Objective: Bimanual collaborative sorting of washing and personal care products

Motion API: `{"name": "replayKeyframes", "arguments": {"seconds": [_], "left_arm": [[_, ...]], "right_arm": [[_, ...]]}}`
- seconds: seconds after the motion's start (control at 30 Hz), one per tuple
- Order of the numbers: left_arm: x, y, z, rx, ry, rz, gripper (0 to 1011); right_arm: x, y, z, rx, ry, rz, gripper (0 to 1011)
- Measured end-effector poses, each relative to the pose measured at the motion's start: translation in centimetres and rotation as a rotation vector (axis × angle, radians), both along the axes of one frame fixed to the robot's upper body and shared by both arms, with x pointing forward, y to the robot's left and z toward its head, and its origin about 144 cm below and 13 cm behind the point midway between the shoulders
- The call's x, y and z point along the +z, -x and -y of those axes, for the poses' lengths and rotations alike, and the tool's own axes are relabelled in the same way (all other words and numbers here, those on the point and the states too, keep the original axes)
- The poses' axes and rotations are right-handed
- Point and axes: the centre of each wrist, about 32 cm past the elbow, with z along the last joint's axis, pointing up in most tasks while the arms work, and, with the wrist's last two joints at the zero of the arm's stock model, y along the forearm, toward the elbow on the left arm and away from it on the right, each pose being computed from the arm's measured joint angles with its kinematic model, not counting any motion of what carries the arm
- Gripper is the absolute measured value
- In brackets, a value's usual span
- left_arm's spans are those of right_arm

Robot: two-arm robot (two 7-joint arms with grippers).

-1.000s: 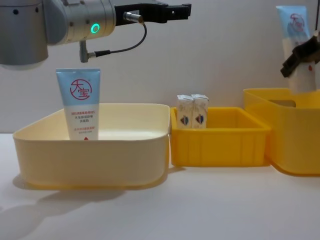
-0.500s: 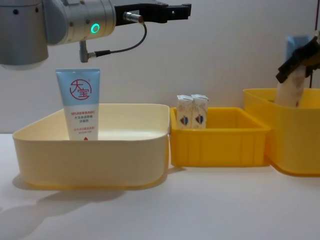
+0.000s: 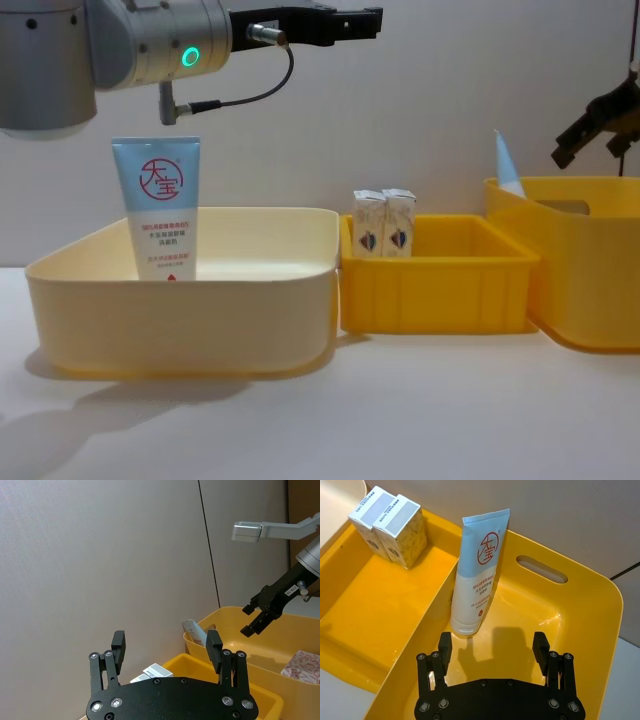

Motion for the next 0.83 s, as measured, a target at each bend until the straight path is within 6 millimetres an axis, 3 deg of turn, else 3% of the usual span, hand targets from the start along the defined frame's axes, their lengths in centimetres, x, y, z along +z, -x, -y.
{"name": "replayKeyframes", "arguments": {"seconds": [0.83], "left_arm": [[0.0,0.0,0.0,0.0,0.0,0.0,1002]], "right_arm": [[0.09,-0.01,0.07,0.001,-0.002,-0.01,1001]]}}
